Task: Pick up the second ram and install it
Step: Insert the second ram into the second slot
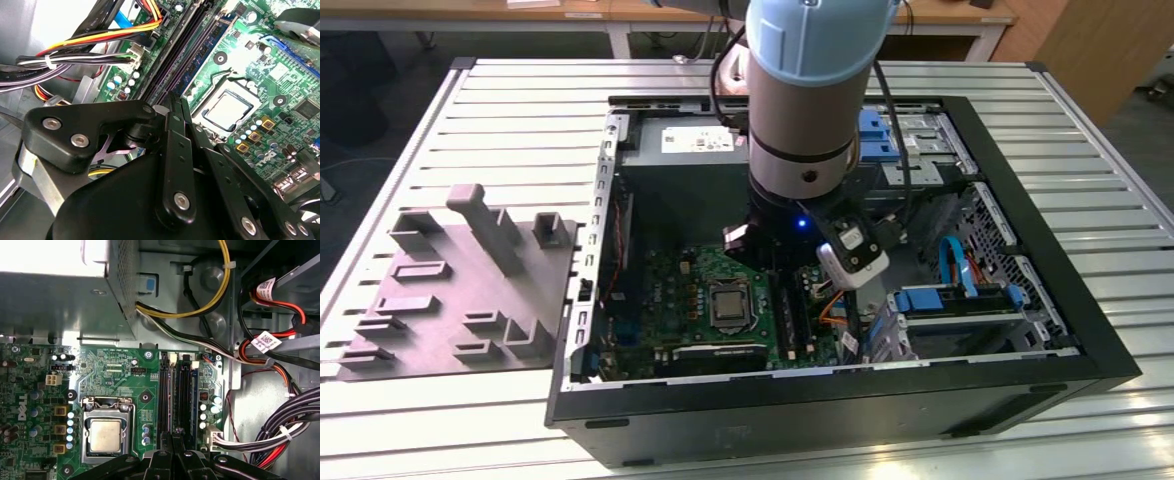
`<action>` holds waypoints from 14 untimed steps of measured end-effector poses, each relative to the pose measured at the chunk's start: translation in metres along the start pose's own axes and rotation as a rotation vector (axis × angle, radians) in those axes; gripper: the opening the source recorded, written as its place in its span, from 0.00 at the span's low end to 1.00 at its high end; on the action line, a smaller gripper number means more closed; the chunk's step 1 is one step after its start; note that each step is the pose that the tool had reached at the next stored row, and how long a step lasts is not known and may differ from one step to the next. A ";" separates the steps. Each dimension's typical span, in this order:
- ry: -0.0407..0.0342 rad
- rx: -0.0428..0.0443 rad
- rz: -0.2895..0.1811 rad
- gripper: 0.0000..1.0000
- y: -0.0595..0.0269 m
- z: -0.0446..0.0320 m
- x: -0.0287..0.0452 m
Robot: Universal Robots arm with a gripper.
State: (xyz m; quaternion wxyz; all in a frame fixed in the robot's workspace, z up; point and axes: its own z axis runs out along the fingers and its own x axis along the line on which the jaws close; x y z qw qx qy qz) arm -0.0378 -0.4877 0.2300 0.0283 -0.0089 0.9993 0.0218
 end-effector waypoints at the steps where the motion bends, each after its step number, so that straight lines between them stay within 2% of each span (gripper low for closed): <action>1: 0.0000 -0.0002 0.000 0.11 0.0000 0.0001 0.0000; 14: -0.0002 -0.0007 0.000 0.11 0.0000 0.0020 0.0005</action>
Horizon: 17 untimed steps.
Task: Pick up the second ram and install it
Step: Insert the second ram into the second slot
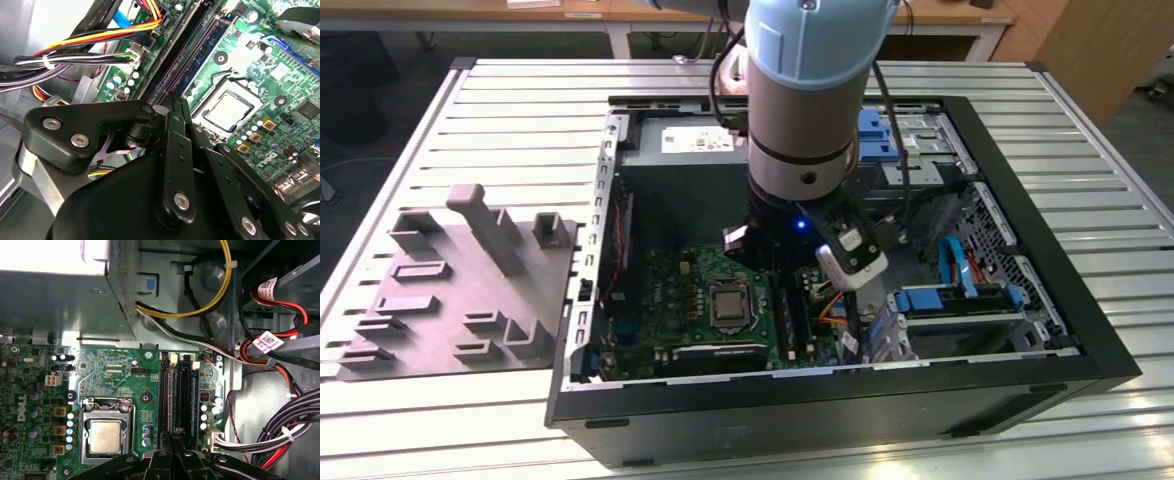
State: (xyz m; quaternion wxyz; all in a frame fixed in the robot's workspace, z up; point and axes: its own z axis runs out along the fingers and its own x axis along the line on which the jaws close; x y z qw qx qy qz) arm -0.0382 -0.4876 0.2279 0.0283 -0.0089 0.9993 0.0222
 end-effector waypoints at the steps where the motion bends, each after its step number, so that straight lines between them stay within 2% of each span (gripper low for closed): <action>1: 0.0001 0.0004 0.000 0.11 -0.0001 0.0000 0.0000; 17: -0.0001 -0.0012 0.000 0.11 0.0002 0.0017 0.0003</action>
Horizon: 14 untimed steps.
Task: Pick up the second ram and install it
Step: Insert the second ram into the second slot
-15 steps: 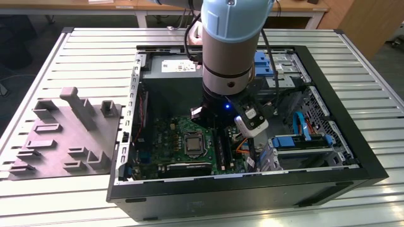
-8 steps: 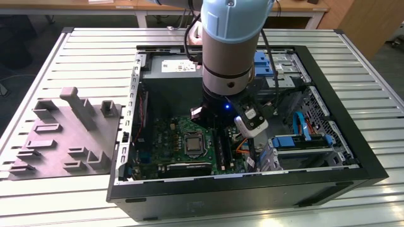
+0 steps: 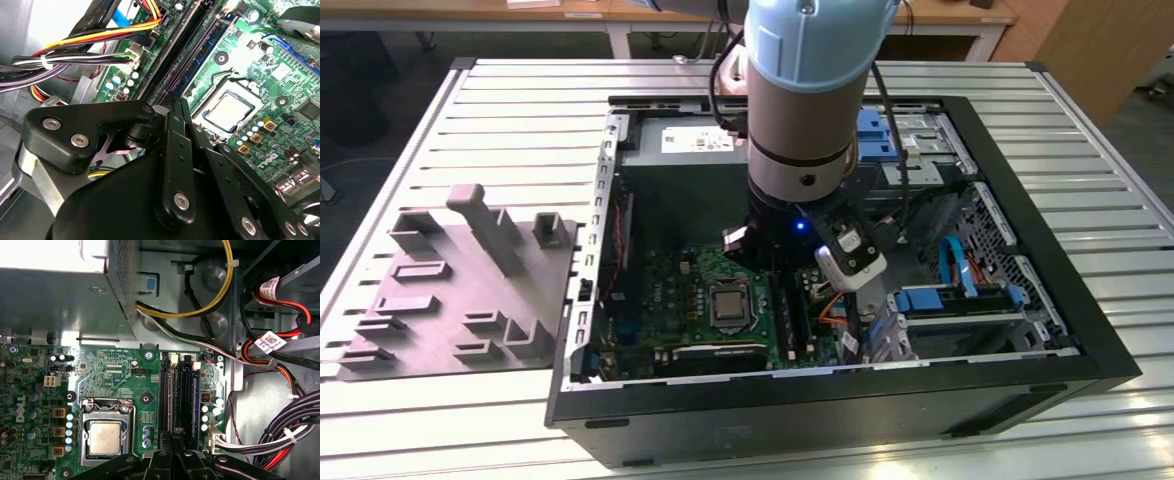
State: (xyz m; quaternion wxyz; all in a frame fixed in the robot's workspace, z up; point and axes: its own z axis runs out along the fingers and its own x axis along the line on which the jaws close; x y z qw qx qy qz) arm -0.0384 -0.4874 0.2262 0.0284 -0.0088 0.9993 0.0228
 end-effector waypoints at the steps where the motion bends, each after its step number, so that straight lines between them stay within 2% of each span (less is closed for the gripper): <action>1: 0.0000 0.0000 0.000 0.11 0.0000 -0.0001 0.0000; 14: -0.0001 0.0001 0.003 0.11 0.0001 -0.0002 0.0000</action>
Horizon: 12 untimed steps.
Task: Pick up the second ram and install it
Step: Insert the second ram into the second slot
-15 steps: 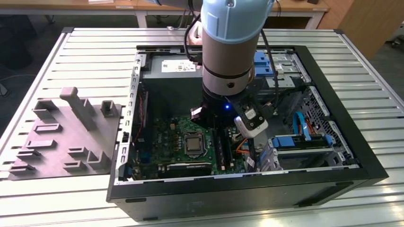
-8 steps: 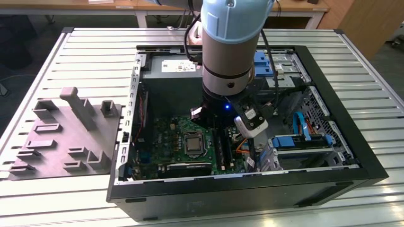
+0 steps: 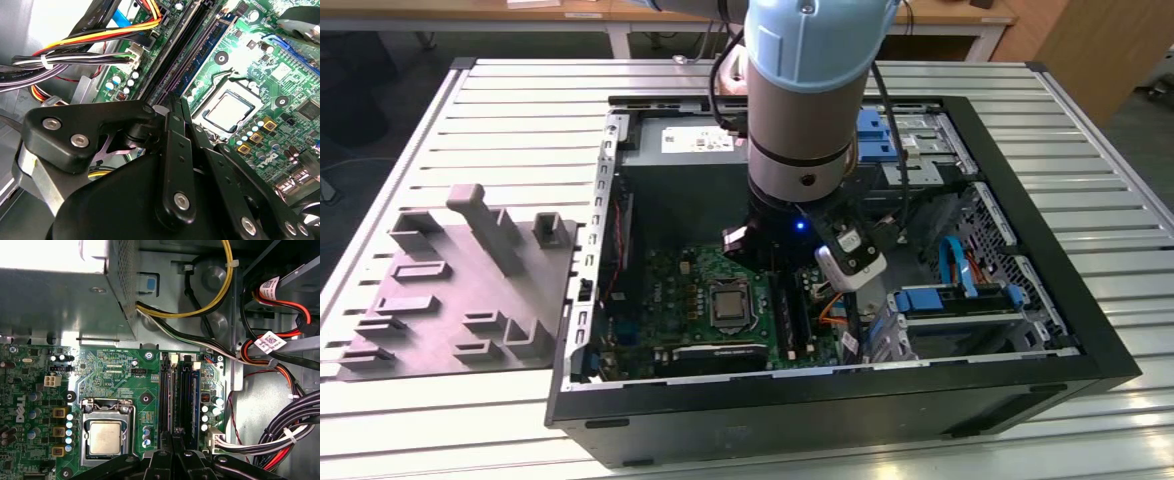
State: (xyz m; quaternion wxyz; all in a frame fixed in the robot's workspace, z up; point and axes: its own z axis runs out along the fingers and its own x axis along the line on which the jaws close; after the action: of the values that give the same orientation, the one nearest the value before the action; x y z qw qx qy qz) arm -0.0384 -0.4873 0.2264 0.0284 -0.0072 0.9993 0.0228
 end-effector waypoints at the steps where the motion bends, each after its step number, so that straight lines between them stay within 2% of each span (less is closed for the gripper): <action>1: -0.0002 0.0004 0.004 0.11 0.0000 0.0000 0.0000; 6: -0.0012 0.0016 0.026 0.11 0.0000 0.0000 -0.0008; 12: -0.0013 0.0018 0.029 0.11 0.0000 0.0000 -0.0009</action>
State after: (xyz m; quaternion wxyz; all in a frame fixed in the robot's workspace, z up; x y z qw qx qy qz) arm -0.0375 -0.4873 0.2265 0.0287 0.0073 0.9993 0.0223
